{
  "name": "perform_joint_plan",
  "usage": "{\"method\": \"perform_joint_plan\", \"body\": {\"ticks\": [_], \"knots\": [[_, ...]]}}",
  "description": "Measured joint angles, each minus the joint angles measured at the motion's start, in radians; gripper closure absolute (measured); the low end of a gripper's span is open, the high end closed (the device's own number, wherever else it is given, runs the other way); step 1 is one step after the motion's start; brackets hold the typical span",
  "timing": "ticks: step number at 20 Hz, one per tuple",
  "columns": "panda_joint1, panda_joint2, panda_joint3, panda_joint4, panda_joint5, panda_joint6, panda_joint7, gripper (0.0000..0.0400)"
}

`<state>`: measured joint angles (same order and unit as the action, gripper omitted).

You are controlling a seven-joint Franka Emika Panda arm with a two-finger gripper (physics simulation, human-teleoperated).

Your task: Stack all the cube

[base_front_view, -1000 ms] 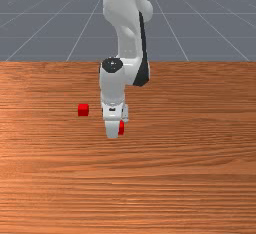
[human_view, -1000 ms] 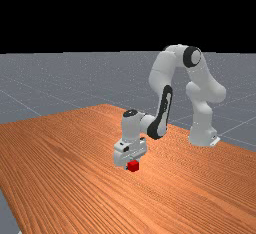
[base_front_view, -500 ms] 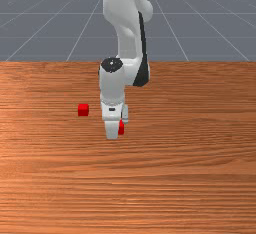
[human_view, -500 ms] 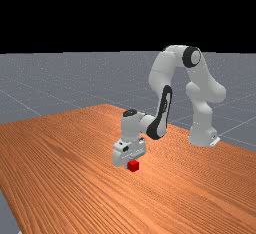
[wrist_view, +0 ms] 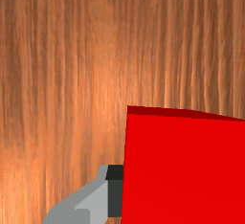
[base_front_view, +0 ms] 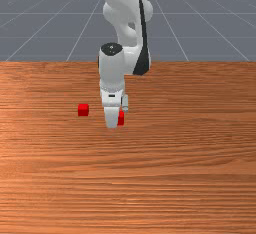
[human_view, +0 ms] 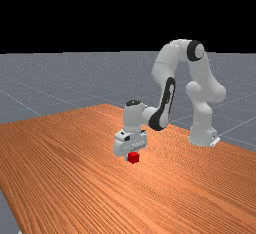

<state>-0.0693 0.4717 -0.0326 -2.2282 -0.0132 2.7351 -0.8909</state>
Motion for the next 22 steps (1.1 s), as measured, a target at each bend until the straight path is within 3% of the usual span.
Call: {"method": "perform_joint_plan", "body": {"ticks": [4,9,16,22], "knots": [[-0.001,-0.098,0.000,-0.036,0.003,-0.035,-0.004,0.0210],[-0.005,-0.173,-0.002,0.001,-0.007,-0.188,-0.048,0.0210],[-0.115,-0.139,-0.026,0.053,0.017,-0.204,-0.241,0.0210],[-0.131,-0.184,-0.053,-0.022,0.019,-0.177,-0.206,0.0210]]}}
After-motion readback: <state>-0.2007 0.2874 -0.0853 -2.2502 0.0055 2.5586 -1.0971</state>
